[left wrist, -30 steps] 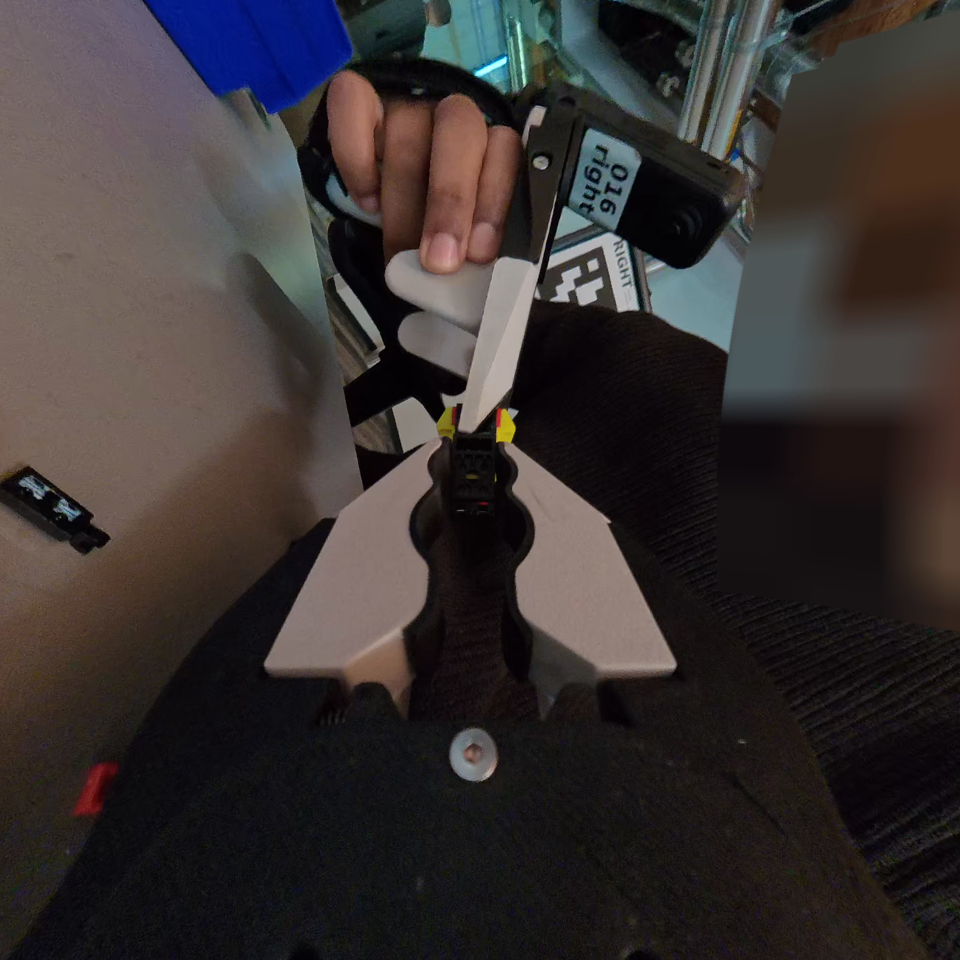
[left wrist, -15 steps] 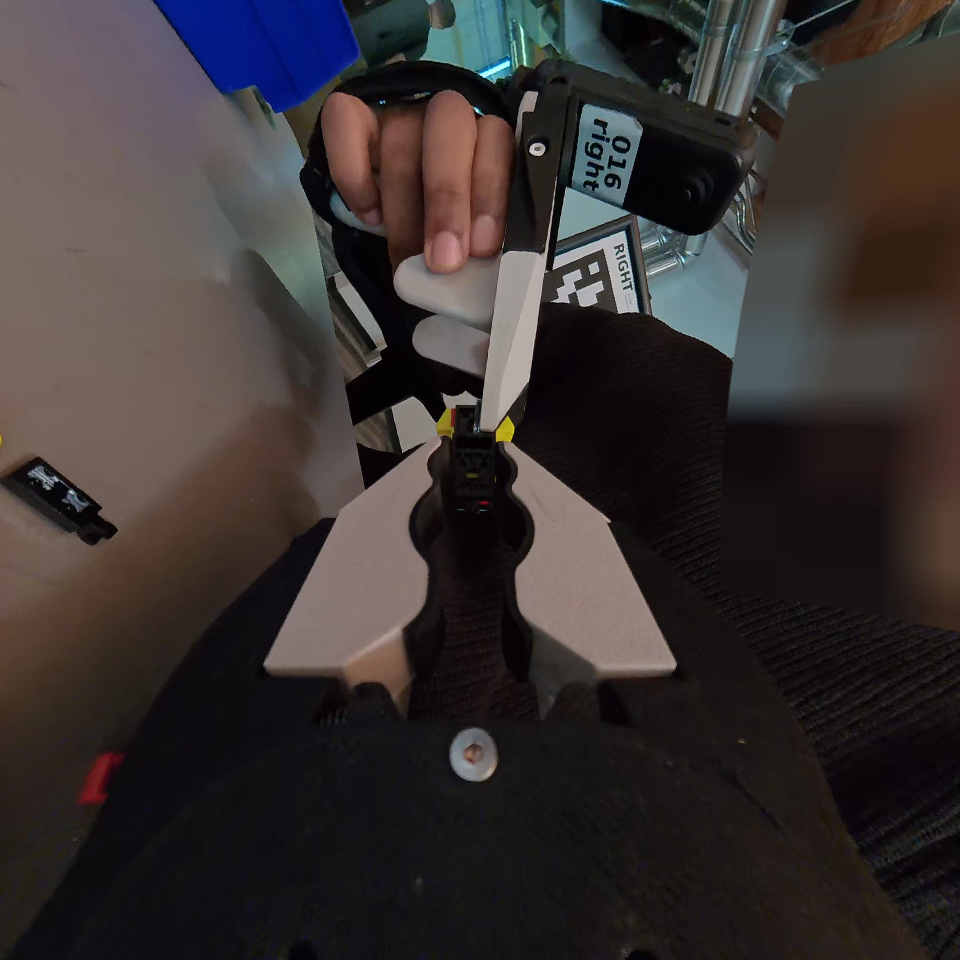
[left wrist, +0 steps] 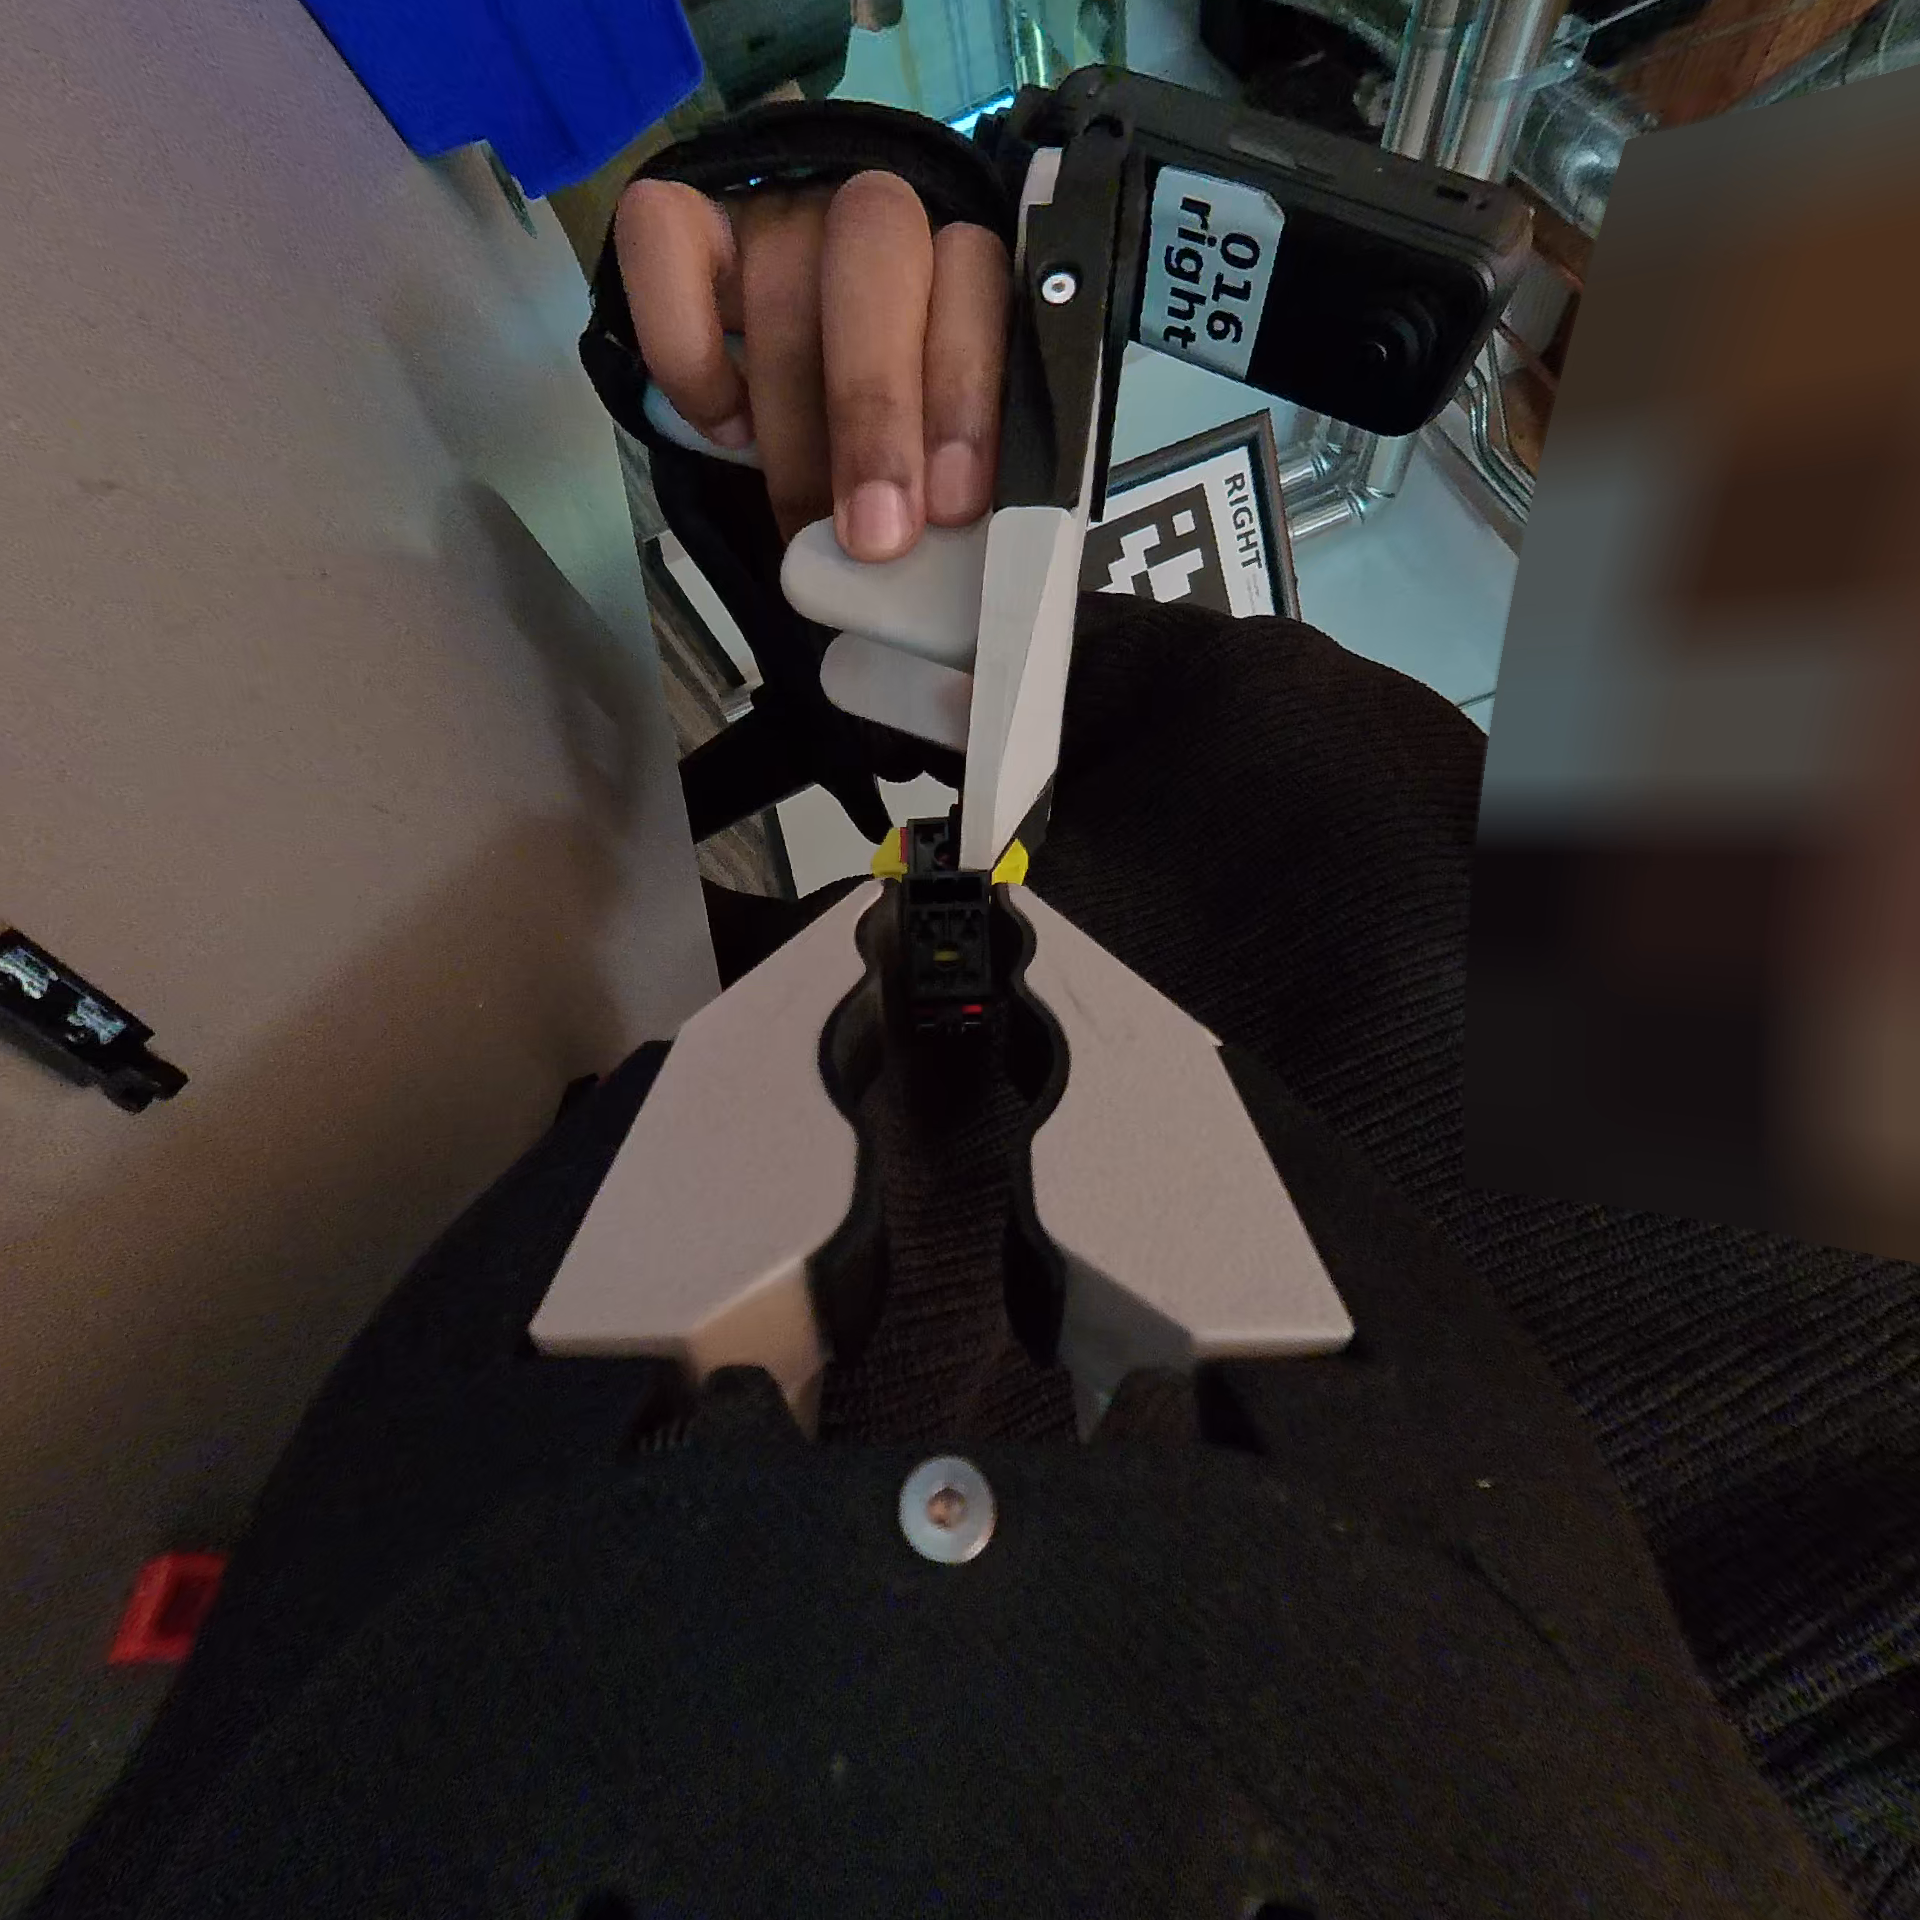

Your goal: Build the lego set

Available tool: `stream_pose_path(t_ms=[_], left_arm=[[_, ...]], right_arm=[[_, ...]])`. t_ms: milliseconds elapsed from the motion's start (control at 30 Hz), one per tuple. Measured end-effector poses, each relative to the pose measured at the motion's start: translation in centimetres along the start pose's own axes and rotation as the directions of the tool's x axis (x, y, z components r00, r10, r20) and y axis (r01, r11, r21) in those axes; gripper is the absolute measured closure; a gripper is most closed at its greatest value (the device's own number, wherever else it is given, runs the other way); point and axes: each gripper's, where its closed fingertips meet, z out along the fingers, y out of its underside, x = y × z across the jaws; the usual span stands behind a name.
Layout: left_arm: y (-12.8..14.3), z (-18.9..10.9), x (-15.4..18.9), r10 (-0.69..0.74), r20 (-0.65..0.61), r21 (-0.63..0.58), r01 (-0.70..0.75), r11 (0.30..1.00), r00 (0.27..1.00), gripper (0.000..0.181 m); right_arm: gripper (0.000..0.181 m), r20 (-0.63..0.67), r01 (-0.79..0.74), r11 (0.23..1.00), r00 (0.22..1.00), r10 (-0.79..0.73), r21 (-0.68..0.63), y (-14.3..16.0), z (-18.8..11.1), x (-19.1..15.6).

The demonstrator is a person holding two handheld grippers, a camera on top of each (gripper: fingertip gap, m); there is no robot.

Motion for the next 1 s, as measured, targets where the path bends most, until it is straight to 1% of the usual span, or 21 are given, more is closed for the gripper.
stream_pose_path(t_ms=[267, 300, 367, 433, 533, 567, 733, 800, 833, 867, 933, 1000], left_arm=[[-0.3, -0.2, 0.3, 0.005, -0.013, 0.018, -0.005, 1.0, 1.0, 0.169], [-0.4, -0.3, 0.5, 0.009, -0.021, 0.026, -0.009, 1.0, 1.0, 0.168], [-0.6, -0.6, 0.6, 0.014, -0.024, 0.038, -0.013, 0.999, 1.0, 0.168], [-0.7, -0.8, 0.5, 0.009, -0.024, 0.048, -0.008, 0.999, 1.0, 0.168], [-0.9, -1.0, 0.8, 0.004, -0.043, 0.059, -0.001, 0.998, 0.999, 0.169], [-0.8, -1.0, 0.7, 0.007, -0.039, 0.054, -0.005, 0.999, 0.999, 0.169], [-0.7, -0.9, 0.3, 0.011, -0.006, 0.046, -0.011, 0.999, 1.0, 0.169], [-0.7, -1.1, -0.7, 0.038, 0.074, 0.035, -0.041, 0.999, 0.997, 0.169], [-0.7, -1.3, -1.6, 0.066, 0.145, 0.024, -0.071, 0.997, 0.987, 0.169], [-0.8, -1.5, -2.7, 0.111, 0.243, 0.007, -0.116, 0.993, 0.964, 0.169], [-0.9, -2.2, -4.5, 0.223, 0.422, -0.062, -0.218, 0.974, 0.879, 0.168], [-1.1, -2.7, -5.7, 0.329, 0.539, -0.146, -0.299, 0.943, 0.775, 0.168]], right_arm=[[0.167, -0.03, 0.008, 1.0, 1.0, -0.008, 0.005, -0.4, 0.0, 0.4], [0.165, -0.042, 0.009, 1.0, 0.999, -0.008, 0.016, -0.6, -0.1, 0.5], [0.145, -0.024, -0.015, 0.999, 1.0, 0.016, 0.037, -1.0, -0.3, 0.3], [0.137, -0.013, -0.05, 0.997, 0.999, 0.051, 0.055, -1.1, -0.6, 0.5], [0.138, -0.026, -0.066, 0.997, 0.997, 0.067, 0.039, -0.5, -0.8, 0.9], [0.144, -0.02, -0.067, 0.997, 0.998, 0.067, 0.035, -0.3, -0.8, 0.9], [0.144, -0.058, -0.086, 0.995, 0.994, 0.088, 0.047, -0.1, -1.7, 1.9], [0.15, -0.117, -0.119, 0.993, 0.986, 0.121, 0.028, 0.9, -2.7, 3.2], [0.152, -0.159, -0.152, 0.988, 0.976, 0.151, 0.006, 1.7, -3.3, 4.0], [0.155, -0.209, -0.196, 0.98, 0.96, 0.188, -0.017, 2.7, -4.0, 4.8], [0.16, -0.325, -0.322, 0.946, 0.9, 0.29, -0.046, 4.8, -5.4, 6.4], [0.167, -0.381, -0.455, 0.889, 0.832, 0.402, -0.056, 6.8, -6.2, 6.5]])
